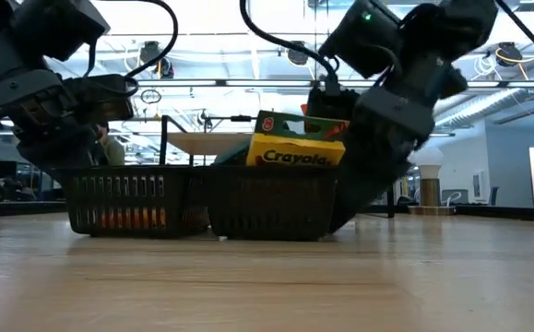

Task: Pick & Place Office Desk Supplies
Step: Adjust the black bins

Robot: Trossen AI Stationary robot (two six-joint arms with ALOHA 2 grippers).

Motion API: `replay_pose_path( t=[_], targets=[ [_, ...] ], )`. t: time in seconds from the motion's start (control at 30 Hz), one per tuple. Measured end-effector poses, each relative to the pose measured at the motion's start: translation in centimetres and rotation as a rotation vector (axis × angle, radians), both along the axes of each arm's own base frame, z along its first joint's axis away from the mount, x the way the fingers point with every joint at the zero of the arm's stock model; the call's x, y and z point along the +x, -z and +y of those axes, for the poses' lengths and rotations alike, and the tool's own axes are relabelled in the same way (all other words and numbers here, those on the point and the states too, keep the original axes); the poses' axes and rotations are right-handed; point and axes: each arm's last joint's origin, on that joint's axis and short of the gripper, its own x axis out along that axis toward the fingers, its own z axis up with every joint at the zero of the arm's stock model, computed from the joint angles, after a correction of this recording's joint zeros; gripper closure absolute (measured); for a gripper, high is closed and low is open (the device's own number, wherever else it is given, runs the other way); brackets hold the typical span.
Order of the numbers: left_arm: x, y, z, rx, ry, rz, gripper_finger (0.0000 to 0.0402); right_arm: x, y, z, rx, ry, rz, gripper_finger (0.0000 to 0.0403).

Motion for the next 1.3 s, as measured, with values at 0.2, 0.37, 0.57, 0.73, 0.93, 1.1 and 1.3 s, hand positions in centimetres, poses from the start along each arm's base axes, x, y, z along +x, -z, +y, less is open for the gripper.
replay_pose_path(
  t=[0.2,0.37,0.57,0.73,0.93,1.1,1.3],
  targets=[
    [0.2,0.0,0.4,0.010,0.003,-0.007,0.0400,1.3,1.5,-0.1,0.054,-0.036,-0.066,0.0403],
    [0.2,-0.1,0.3,0.008,0.003,-0.015,0.0401,1.3,1.2,-0.1,0.054,-0.036,-0.072,0.0403],
    [0.3,-0.2,0.3,0.006,0.000,-0.034,0.0401,1.0,0.3,0.0,0.050,-0.042,-0.082,0.0403],
    [0.6,-0.4,0.3,0.005,0.007,-0.069,0.0401,1.0,0.1,0.0,0.049,-0.047,-0.091,0.0403],
    [0.7,-0.6,0.2,0.005,0.007,-0.092,0.0401,1.0,0.1,0.0,0.049,-0.048,-0.092,0.0403],
    [0.7,-0.6,0.2,0.009,0.003,-0.096,0.0401,1.2,-0.2,0.0,0.045,-0.052,-0.088,0.0403],
    [0.7,-0.6,0.2,0.011,0.003,-0.094,0.0401,2.0,-1.4,0.2,0.011,-0.082,-0.058,0.0403]
  ],
)
